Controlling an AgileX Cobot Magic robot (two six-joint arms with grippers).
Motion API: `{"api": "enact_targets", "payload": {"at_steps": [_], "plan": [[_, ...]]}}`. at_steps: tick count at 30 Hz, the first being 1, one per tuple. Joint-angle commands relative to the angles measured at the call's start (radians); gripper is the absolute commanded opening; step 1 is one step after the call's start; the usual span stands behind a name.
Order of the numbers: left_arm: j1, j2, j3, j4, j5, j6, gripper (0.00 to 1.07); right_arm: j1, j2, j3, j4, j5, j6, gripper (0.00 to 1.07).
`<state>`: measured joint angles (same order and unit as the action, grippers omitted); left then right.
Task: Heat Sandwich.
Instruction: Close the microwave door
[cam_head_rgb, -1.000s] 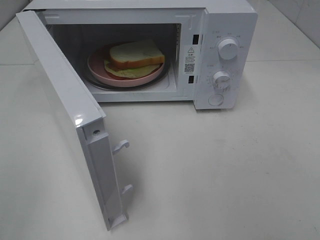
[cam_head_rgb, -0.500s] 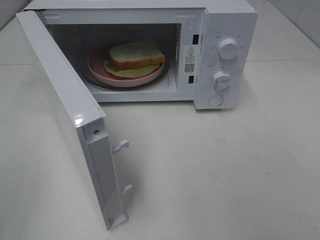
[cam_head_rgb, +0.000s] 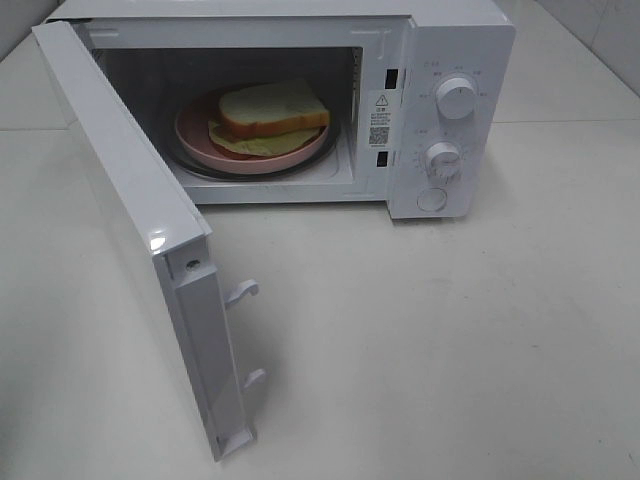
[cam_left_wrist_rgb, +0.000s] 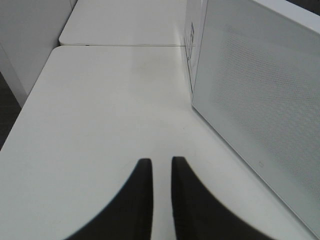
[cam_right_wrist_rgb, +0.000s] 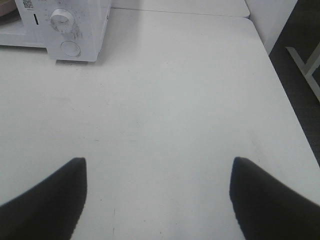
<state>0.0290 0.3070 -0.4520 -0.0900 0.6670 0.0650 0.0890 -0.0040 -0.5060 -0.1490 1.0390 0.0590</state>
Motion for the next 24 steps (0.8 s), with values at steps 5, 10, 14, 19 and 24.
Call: {"api": "enact_targets", "payload": {"at_steps": [5,10,14,19,24], "plan": [[0.002,0.061,0.097,0.007,-0.211,0.021,0.0,-0.01,-0.026,0.003,0.001,-0.004,0.008,0.76],[0.002,0.101,0.173,0.007,-0.397,0.065,0.0,-0.01,-0.026,0.003,0.001,-0.004,0.008,0.76],[0.002,0.15,0.236,0.007,-0.588,0.091,0.0,-0.01,-0.026,0.003,0.001,-0.004,0.008,0.76],[0.002,0.25,0.276,0.008,-0.784,0.091,0.0,-0.01,-0.026,0.003,0.001,-0.004,0.008,0.76],[0.002,0.388,0.276,0.008,-0.961,0.087,0.0,-0.01,-0.026,0.003,0.001,-0.004,0.008,0.76]]}}
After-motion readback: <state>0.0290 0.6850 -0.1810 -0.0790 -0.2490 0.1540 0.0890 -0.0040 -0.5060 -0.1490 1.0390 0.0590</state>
